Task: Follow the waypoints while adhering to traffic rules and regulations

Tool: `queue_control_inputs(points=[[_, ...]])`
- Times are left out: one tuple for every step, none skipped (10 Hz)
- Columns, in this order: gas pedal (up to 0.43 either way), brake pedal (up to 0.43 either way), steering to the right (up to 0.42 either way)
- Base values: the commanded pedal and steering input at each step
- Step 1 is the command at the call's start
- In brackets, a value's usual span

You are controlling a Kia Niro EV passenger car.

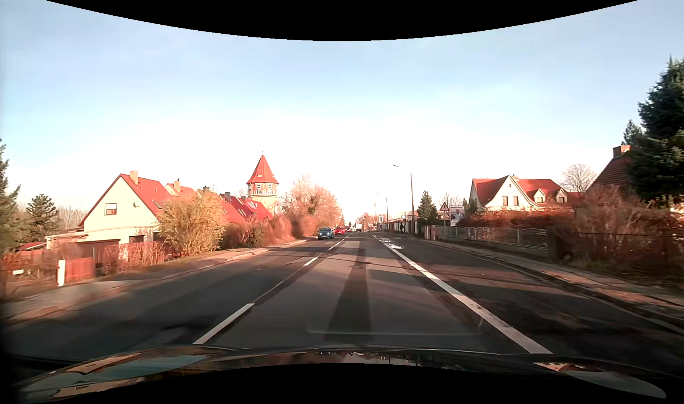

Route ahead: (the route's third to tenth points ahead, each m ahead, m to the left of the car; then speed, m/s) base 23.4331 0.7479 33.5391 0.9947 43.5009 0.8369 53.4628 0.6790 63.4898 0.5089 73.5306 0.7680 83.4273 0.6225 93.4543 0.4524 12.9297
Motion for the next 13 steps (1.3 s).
queue_control_inputs(points=[[0.118,0.0,0.0],[0.118,0.0,0.0],[0.118,0.0,0.0],[0.118,0.0,0.0],[0.11,0.0,0.0],[0.11,0.0,0.0],[0.11,0.0,0.0],[0.11,0.0,0.0],[0.11,0.0,0.0],[0.11,0.0,0.0],[0.11,0.0,0.0],[0.098,0.0,0.0],[0.098,0.0,-0.001]])
